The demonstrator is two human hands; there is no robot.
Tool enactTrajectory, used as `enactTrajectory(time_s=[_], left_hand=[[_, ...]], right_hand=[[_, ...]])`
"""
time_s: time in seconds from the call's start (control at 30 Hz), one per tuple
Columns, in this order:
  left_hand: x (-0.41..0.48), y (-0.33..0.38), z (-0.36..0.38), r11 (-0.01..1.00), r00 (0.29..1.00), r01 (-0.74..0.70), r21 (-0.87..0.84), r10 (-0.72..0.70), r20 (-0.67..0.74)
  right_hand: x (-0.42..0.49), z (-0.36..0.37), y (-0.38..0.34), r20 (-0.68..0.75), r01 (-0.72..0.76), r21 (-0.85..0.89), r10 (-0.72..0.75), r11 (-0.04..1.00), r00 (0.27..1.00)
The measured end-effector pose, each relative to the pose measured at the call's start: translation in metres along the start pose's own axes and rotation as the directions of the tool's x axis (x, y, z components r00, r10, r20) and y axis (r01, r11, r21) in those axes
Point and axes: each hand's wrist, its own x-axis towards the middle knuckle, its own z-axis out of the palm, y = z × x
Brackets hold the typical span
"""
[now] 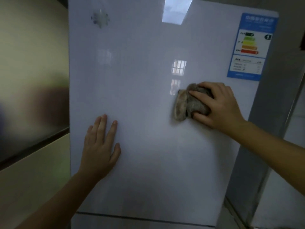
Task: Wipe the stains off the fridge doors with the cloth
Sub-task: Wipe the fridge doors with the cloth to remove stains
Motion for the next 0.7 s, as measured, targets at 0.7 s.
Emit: enactTrajectory(time_s=[0.7], left_hand=[[0.000, -0.024, -0.003, 0.992, 0.993, -0.118, -0.034, 0.119, 0.012]], right_hand=[[0.293, 0.069, -0.174, -0.201, -0.324, 0.210, 0.365, 0.923, 0.909]])
